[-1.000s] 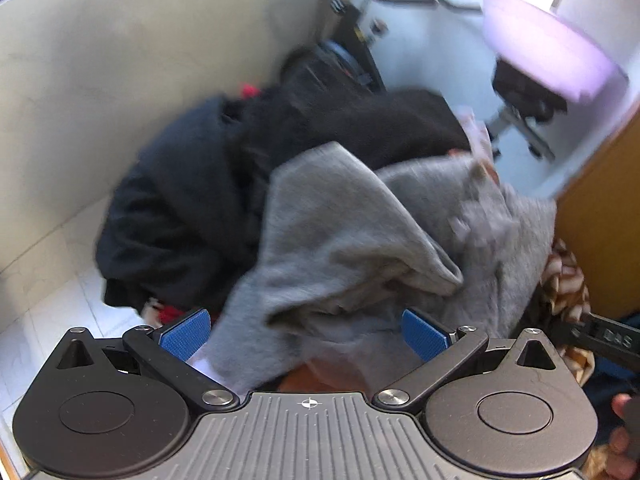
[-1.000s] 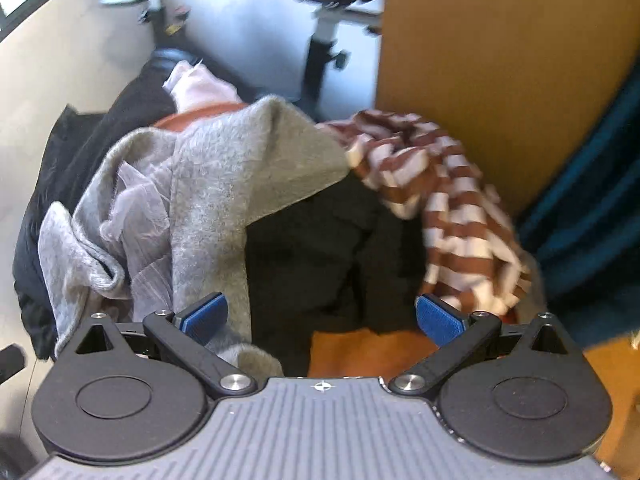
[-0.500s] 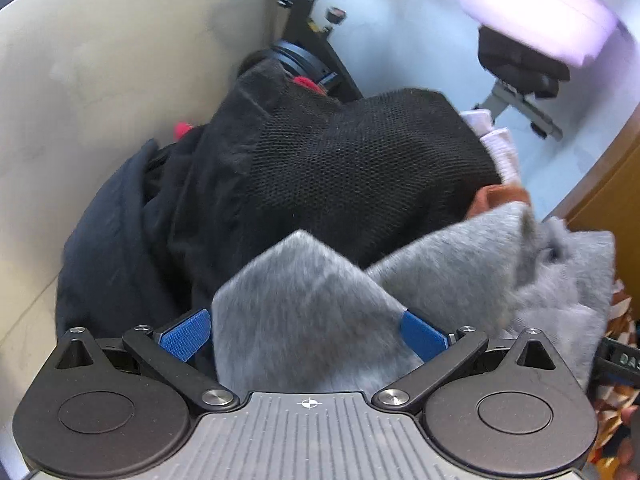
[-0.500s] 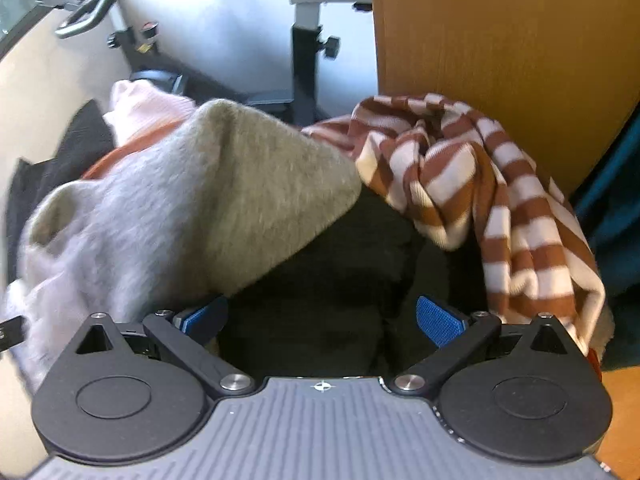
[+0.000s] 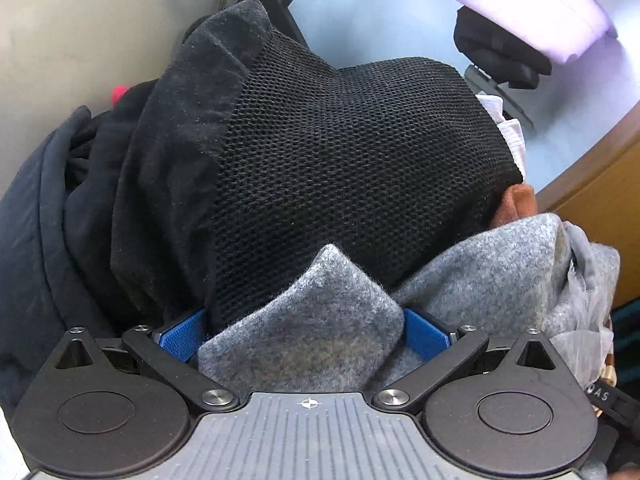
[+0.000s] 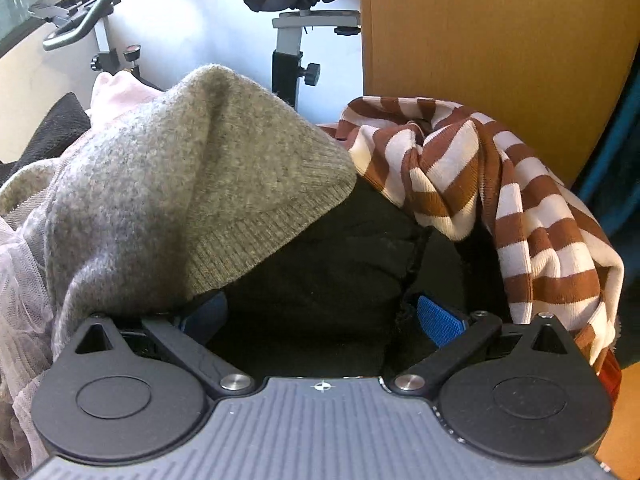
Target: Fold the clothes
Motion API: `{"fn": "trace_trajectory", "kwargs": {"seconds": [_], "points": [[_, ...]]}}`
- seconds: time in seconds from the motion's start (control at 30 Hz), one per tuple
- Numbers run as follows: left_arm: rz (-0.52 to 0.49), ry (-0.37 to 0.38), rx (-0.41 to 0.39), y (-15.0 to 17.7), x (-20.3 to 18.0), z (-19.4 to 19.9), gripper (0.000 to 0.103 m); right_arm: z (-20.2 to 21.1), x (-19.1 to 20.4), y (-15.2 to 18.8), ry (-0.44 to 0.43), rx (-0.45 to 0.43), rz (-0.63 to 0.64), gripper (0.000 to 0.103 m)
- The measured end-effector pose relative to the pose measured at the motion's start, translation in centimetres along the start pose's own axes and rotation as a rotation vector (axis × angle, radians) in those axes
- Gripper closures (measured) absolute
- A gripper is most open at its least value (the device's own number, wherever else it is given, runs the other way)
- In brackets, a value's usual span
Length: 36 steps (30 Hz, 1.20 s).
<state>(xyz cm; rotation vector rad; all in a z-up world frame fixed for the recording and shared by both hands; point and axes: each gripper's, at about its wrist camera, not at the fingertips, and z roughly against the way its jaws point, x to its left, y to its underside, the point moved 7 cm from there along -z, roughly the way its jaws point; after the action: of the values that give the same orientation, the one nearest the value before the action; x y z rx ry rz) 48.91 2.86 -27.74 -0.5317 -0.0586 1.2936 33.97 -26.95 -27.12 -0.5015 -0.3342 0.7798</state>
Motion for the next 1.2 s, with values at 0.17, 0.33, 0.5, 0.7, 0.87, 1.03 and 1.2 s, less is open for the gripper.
{"fn": "trace_trajectory", "kwargs": {"seconds": [0.17,0.33,0.5,0.7,0.87,1.03,1.2], "points": [[0.038,0.036,-0.011,-0.1,0.5,-0.4,0.001,-0.4,-0.2,-0.1,-0.007,0.008,-0.010,0.000],[0.049,0.080,-0.034,0.1,1.1,-0.6,0.001,-0.5,-0.3,-0.2,-0.007,0.007,-0.017,0.000],[0.038,0.082,-0.038,0.0,1.2,-0.8,0.001,-0.6,-0.2,-0.1,-0.007,0.001,-0.013,0.000],[0.006,0.071,-0.046,0.5,0.8,-0.5,0.001,-0.8,-0.1,-0.1,-0.013,-0.002,0.000,0.000],[-0.027,0.062,-0.058,0.5,0.5,-0.5,0.001,-0.9,-0.1,-0.1,-0.021,-0.002,0.013,0.000],[-0.046,0.057,-0.050,0.4,0.4,-0.6,0.001,-1.0,0.0,-0.1,-0.019,0.002,0.017,0.000],[-0.051,0.052,-0.050,-2.7,-3.8,-3.7,0.001,-1.0,0.0,0.0,-0.028,-0.004,0.023,0.000]]}}
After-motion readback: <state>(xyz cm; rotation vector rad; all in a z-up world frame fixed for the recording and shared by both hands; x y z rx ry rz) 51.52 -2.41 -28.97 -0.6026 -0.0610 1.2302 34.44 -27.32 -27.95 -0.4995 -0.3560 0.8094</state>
